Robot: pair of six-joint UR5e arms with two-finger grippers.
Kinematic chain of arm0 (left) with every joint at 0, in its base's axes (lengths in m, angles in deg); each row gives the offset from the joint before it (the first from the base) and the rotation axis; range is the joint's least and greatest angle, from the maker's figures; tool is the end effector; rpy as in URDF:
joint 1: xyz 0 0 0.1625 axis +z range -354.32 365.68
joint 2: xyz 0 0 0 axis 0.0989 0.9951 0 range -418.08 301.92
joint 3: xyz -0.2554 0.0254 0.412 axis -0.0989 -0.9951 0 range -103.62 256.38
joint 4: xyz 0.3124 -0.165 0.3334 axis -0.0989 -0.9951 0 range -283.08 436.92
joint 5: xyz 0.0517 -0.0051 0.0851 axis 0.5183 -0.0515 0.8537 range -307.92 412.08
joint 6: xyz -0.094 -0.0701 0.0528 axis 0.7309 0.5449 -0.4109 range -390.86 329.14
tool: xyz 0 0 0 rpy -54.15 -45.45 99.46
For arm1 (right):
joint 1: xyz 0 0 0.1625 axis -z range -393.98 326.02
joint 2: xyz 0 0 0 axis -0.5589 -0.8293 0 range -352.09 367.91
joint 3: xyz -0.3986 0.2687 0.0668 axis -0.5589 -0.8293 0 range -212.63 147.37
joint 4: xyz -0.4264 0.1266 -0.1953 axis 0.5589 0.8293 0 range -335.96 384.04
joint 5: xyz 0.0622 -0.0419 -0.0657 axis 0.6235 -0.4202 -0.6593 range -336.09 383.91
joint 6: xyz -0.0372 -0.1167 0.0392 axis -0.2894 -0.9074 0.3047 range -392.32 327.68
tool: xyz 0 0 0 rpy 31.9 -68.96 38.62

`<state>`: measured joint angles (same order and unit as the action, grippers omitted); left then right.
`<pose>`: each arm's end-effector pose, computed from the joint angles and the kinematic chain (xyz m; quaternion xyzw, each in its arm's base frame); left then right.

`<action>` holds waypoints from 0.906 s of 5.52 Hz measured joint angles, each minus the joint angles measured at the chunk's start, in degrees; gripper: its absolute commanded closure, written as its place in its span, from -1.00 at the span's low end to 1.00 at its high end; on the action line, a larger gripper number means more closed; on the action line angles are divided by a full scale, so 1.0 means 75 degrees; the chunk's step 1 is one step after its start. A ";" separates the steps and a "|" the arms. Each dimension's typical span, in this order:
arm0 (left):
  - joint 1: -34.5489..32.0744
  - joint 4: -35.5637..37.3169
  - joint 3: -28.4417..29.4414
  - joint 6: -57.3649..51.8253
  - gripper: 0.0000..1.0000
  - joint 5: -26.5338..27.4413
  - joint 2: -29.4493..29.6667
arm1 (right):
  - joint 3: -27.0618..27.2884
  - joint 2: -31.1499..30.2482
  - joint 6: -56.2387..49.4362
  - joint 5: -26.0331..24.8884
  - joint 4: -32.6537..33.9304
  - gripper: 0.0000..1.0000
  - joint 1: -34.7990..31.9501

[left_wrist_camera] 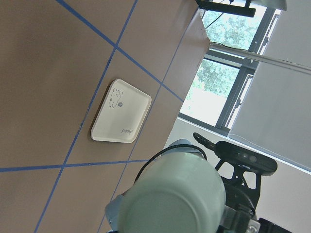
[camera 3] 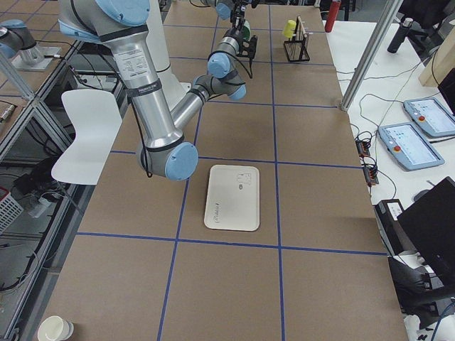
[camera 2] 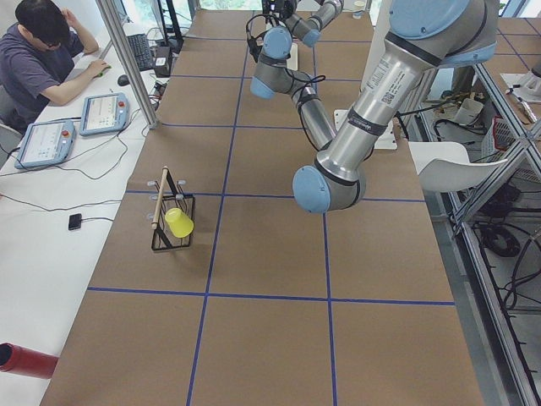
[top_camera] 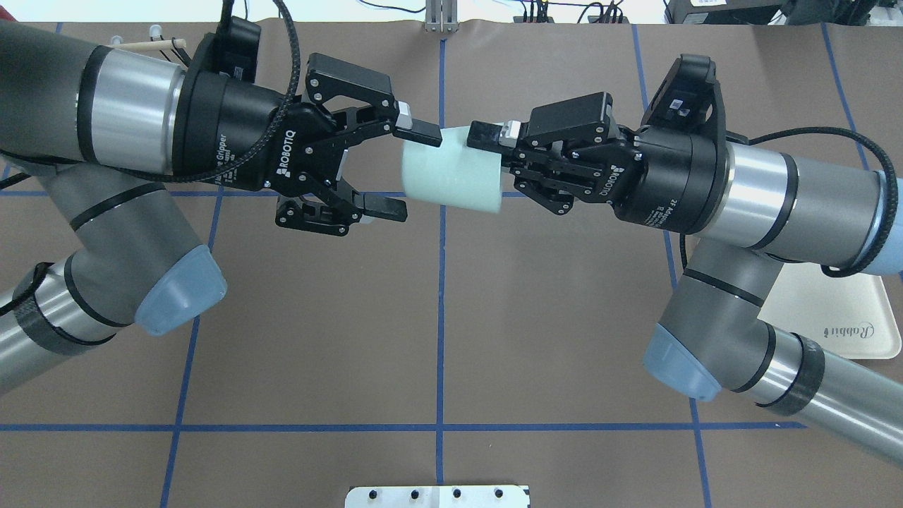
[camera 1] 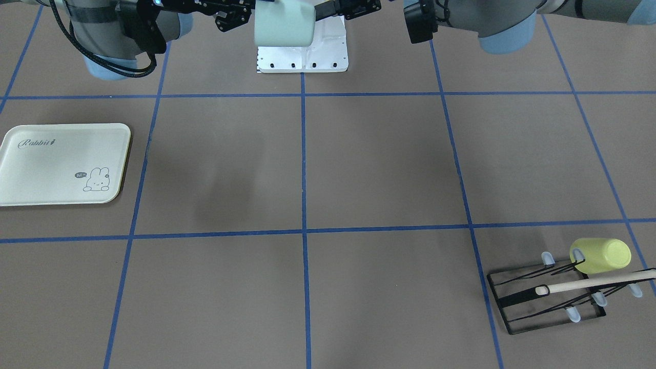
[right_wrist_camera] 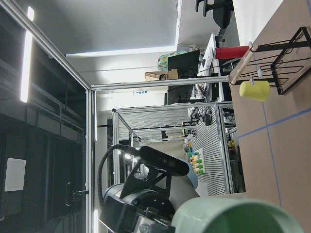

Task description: Left arm grabs green cup and hands to right arm on tray

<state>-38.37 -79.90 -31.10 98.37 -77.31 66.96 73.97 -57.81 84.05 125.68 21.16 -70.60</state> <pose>0.3959 -0.4547 0.0536 -0.1359 0.8191 -0.0984 0.5486 -0.3974 -0.4288 0.1402 0.0417 -0.9147 0.1237 0.3824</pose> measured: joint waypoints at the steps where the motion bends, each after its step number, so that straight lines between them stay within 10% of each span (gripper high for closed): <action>1: -0.0020 0.0014 0.0004 -0.0577 -1.00 -0.0012 -0.0034 | 0.0000 -0.0065 -0.0238 -0.0033 -0.0003 1.00 -0.0023; 5: -0.0094 0.0128 0.0262 -0.1287 -1.00 -0.0177 -0.0227 | 0.0034 -0.0340 -0.0369 0.0257 0.2083 1.00 -0.0797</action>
<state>-39.08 -78.94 -29.14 88.71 -78.63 65.26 74.23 -60.36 81.28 127.61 36.78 -76.57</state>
